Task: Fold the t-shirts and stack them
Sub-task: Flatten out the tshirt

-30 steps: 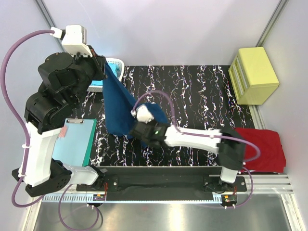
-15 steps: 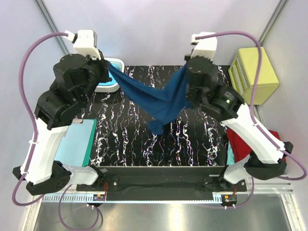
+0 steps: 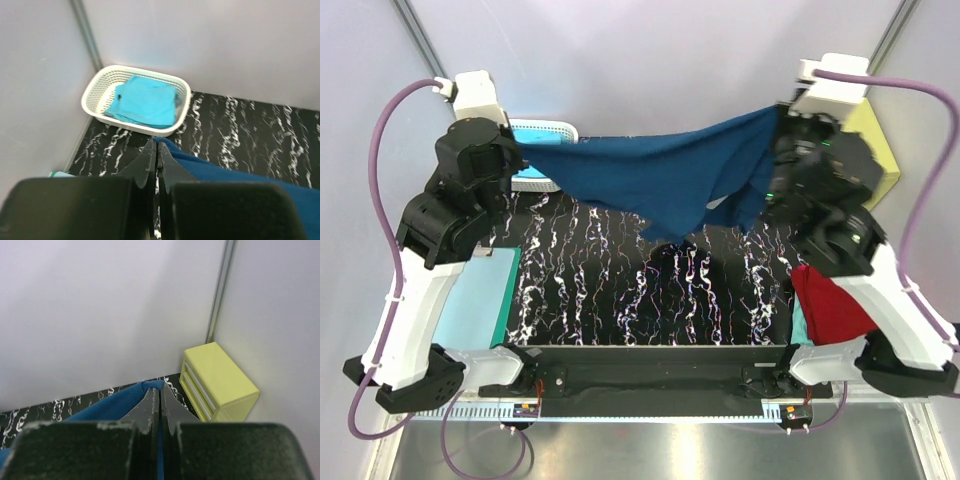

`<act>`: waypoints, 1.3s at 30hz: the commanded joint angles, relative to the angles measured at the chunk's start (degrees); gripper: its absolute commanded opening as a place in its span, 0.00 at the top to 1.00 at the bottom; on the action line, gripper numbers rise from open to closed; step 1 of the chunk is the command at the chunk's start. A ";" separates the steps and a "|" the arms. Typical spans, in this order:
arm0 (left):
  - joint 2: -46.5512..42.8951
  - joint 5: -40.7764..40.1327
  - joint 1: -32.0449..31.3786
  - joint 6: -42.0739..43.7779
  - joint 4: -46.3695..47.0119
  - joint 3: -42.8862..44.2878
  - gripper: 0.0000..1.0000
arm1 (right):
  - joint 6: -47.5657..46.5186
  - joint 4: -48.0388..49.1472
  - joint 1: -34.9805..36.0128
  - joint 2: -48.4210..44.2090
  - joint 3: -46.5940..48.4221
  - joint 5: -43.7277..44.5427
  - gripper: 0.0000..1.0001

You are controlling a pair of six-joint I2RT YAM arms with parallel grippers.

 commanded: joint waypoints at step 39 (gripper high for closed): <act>-0.85 27.82 5.34 -19.26 31.01 -42.12 0.11 | -4.48 0.99 0.83 -3.73 -4.47 -0.51 1.00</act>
